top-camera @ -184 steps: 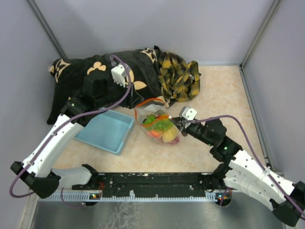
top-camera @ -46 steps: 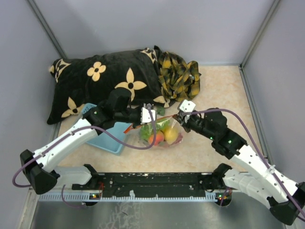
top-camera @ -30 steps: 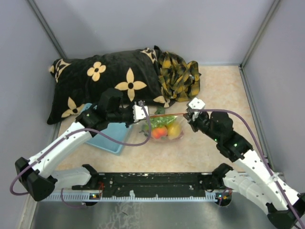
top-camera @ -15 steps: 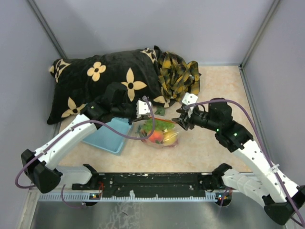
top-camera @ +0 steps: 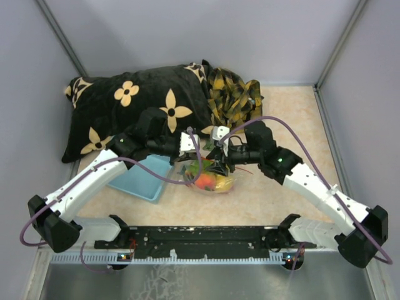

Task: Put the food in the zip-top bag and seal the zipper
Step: Zip the zipper food storage bag at the center of the board.

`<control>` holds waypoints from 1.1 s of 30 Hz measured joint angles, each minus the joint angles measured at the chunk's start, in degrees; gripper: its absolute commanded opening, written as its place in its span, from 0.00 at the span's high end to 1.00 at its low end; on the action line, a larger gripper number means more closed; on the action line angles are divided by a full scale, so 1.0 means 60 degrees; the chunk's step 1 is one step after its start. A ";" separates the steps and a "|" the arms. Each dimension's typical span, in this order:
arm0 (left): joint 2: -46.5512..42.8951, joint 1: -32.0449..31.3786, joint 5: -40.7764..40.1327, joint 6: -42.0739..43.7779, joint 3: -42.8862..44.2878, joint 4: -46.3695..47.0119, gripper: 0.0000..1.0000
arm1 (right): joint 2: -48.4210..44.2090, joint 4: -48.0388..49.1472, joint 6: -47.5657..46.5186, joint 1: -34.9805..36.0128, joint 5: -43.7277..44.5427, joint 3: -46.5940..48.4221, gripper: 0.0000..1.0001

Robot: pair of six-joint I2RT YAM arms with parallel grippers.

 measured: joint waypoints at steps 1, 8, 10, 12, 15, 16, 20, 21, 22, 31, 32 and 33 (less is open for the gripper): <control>0.0000 -0.0015 0.0033 -0.0004 0.0000 0.0000 1.00 | 0.0106 0.0047 -0.0015 0.0124 -0.0011 0.0000 0.57; -0.0007 -0.0044 0.0175 -0.0007 0.0000 -0.0007 1.00 | 0.0572 0.0477 -0.0106 0.0226 0.0397 0.0000 0.91; -0.0015 -0.0044 0.0168 -0.0004 0.0000 -0.0011 1.00 | 0.0630 0.0506 -0.0142 0.0226 0.0525 0.0000 1.00; -0.0026 -0.0044 0.0157 -0.0004 0.0000 -0.0011 1.00 | 0.0634 0.0506 -0.0193 0.0233 0.0652 0.0000 1.00; -0.0062 -0.0044 0.0102 0.0000 0.0000 -0.0015 1.00 | 0.0612 0.0503 -0.0277 0.0251 0.0951 0.0000 1.00; -0.0069 -0.0044 0.0076 0.0004 0.0000 -0.0011 1.00 | 0.0579 0.0470 -0.0302 0.0262 0.1089 0.0000 1.00; -0.0157 -0.0084 -0.0142 0.0007 0.0000 -0.0015 1.00 | 0.0229 0.0033 -0.0477 0.0248 0.1727 0.0000 1.00; -0.0204 -0.0091 -0.0222 0.0004 0.0000 -0.0025 1.00 | 0.0098 -0.0131 -0.0525 0.0219 0.1902 0.0000 1.00; -0.0244 -0.0091 -0.0288 0.0004 0.0000 -0.0029 1.00 | -0.0022 -0.0273 -0.0557 0.0171 0.2051 0.0000 1.00; -0.0474 -0.0087 -0.0903 -0.0004 0.0000 0.0004 1.00 | -0.0907 -0.1239 -0.0714 -0.0273 0.3049 -0.0004 1.00; -0.0477 -0.0084 -0.0918 -0.0004 0.0000 0.0018 1.00 | -0.0943 -0.1253 -0.0714 -0.0273 0.3089 -0.0004 1.00; -0.0488 -0.0069 -0.0947 0.0000 0.0000 0.0047 0.99 | -0.0976 -0.1260 -0.0714 -0.0273 0.3122 -0.0004 1.00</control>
